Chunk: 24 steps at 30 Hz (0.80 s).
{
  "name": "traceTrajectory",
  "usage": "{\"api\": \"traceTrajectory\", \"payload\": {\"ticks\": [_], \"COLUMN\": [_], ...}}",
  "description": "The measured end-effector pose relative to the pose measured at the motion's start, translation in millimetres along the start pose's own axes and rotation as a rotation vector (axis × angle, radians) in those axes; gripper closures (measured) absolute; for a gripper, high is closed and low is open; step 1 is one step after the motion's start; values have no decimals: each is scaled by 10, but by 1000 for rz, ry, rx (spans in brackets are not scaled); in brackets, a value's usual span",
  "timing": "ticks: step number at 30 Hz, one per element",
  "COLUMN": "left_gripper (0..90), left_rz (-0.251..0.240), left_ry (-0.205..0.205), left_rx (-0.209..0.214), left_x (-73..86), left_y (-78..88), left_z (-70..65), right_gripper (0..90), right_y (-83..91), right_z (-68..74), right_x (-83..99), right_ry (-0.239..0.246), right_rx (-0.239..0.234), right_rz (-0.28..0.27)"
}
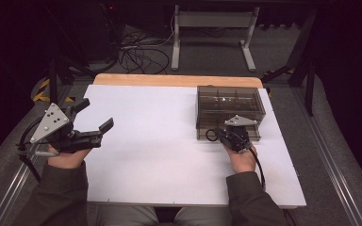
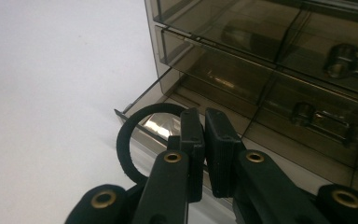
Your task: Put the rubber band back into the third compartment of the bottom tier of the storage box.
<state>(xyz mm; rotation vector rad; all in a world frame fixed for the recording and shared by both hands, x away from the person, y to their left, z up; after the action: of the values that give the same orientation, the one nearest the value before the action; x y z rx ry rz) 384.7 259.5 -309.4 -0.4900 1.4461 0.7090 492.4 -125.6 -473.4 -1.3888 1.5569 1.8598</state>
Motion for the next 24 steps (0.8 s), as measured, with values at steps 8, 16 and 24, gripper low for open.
{"api": "traceTrajectory", "payload": {"ticks": [8, 16, 24], "left_gripper": [58, 58, 58], "left_rz": [2, 1, 1], "left_ry": [1, 1, 0], "left_rx": [1, 1, 2], "left_x": [4, 5, 7], "left_y": [-5, -6, -12], "left_z": [-3, -4, -10], "right_gripper": [864, 864, 863], "right_y": [10, 18, 44], "right_z": [-77, -137, -206], "right_x": [13, 24, 28], "right_ry": [-18, -41, -57], "right_rx": [19, 30, 41], "right_rz": [-4, -8, -15]}}
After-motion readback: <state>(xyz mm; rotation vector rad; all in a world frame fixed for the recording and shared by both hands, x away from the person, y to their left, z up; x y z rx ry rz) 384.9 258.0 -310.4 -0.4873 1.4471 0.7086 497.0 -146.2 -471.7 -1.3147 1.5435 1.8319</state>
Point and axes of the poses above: each handheld gripper's, and its own axes: y roughly backward along the jaws, x roughly out of its underside, z roughly to its left, the point moved 7 cm from there along -y, roughly forward along the jaws, and after that the axes turned 10 degrees about x, right-handed, at the moved point
